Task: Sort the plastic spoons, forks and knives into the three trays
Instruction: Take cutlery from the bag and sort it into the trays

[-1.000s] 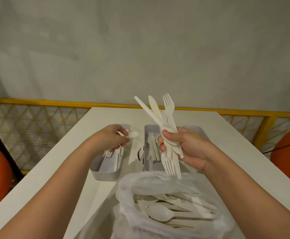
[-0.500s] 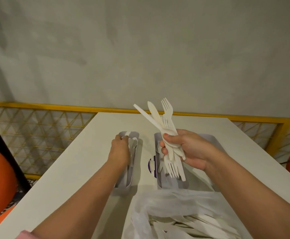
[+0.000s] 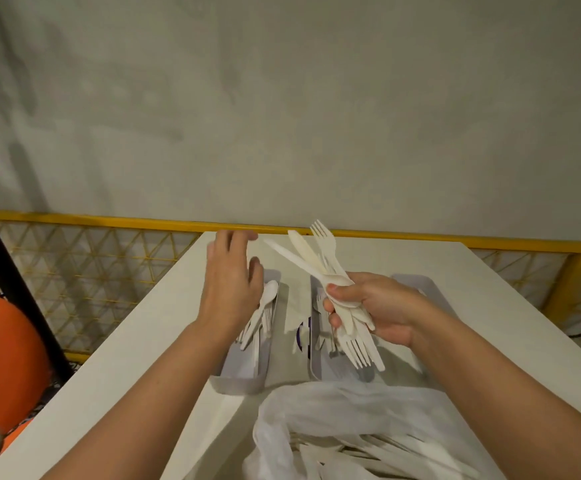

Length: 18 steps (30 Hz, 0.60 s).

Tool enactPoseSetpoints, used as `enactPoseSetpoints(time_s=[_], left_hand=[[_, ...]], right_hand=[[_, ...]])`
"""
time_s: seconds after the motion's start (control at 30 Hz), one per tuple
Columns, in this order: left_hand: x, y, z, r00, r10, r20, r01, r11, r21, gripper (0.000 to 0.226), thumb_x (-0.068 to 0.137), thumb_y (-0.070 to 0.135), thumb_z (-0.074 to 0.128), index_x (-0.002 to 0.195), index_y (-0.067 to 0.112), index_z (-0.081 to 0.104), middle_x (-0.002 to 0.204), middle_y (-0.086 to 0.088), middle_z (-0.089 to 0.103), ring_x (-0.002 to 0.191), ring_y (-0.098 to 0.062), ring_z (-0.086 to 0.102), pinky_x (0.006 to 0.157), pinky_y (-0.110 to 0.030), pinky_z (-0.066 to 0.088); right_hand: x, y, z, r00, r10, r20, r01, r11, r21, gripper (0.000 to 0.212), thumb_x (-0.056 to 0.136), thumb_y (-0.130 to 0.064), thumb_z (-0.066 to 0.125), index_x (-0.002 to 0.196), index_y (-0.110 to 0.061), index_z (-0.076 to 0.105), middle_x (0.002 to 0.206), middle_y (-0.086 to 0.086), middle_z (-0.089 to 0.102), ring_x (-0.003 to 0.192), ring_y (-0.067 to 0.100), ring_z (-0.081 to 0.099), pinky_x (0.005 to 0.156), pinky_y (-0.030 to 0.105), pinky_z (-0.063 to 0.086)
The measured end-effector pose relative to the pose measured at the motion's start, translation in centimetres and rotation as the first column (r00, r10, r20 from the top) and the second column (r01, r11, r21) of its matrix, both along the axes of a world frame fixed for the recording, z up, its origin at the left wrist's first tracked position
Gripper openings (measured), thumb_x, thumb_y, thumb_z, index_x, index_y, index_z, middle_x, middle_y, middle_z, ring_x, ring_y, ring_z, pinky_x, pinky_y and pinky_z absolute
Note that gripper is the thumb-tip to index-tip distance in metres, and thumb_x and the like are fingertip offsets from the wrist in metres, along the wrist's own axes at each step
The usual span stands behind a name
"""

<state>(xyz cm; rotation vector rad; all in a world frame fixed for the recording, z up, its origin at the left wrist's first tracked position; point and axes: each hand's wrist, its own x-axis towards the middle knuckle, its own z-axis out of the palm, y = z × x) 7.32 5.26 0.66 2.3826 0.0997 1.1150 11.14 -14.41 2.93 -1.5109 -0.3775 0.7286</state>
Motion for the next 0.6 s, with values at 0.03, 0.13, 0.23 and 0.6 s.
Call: enactPoseSetpoints(time_s=[0.03,0.13,0.23,0.6], left_hand=[[-0.6,-0.5,0.8,1.000,-0.025,0.009,0.024,0.996,0.090,0.033,0.087,0.009,0.045,0.119,0.010,0.053,0.121,-0.007,0.047,0.111,-0.023,0.041,0.089,-0.025,0.031],[-1.6,-2.4,2.2,0.979,-0.064,-0.194,0.131,0.925,0.356,0.036,0.087,0.023,0.040,0.119,0.021,0.056,0.124,0.003,0.048,0.117,-0.019,0.037,0.094,-0.030,0.025],[-1.8,-3.6,2.3,0.920,-0.076,-0.383,0.250,0.868,0.429,0.028,0.095,0.032,0.043,0.121,0.028,0.054,0.122,0.011,0.053,0.118,-0.013,0.043,0.109,-0.034,0.017],[-3.6,-1.6,3.2,0.872,-0.260,-0.414,0.317,0.946,0.073,0.016,0.091,0.011,0.056,0.082,0.023,0.061,0.074,0.013,0.060,0.069,-0.009,0.057,0.063,-0.016,0.041]], right_hand=[[-0.2,-0.2,-0.2,1.000,0.006,-0.007,-0.006,1.000,-0.006,0.010,0.096,-0.005,0.044,0.100,-0.007,0.053,0.068,0.006,0.058,0.052,0.016,0.055,0.054,0.031,0.048],[-0.8,-1.1,-0.3,1.000,0.013,-0.025,-0.013,1.000,-0.014,0.010,0.096,-0.006,0.044,0.098,-0.009,0.054,0.068,0.006,0.057,0.051,0.016,0.054,0.055,0.031,0.048],[-1.5,-2.1,-0.2,1.000,0.013,-0.024,-0.014,1.000,-0.018,0.010,0.096,-0.007,0.045,0.101,-0.008,0.054,0.067,0.006,0.055,0.048,0.015,0.052,0.054,0.031,0.047],[-3.1,-4.6,-1.5,0.999,0.012,-0.041,-0.008,0.996,0.091,0.005,0.095,-0.012,0.051,0.098,-0.009,0.052,0.057,-0.001,0.047,0.040,0.006,0.038,0.048,0.024,0.044]])
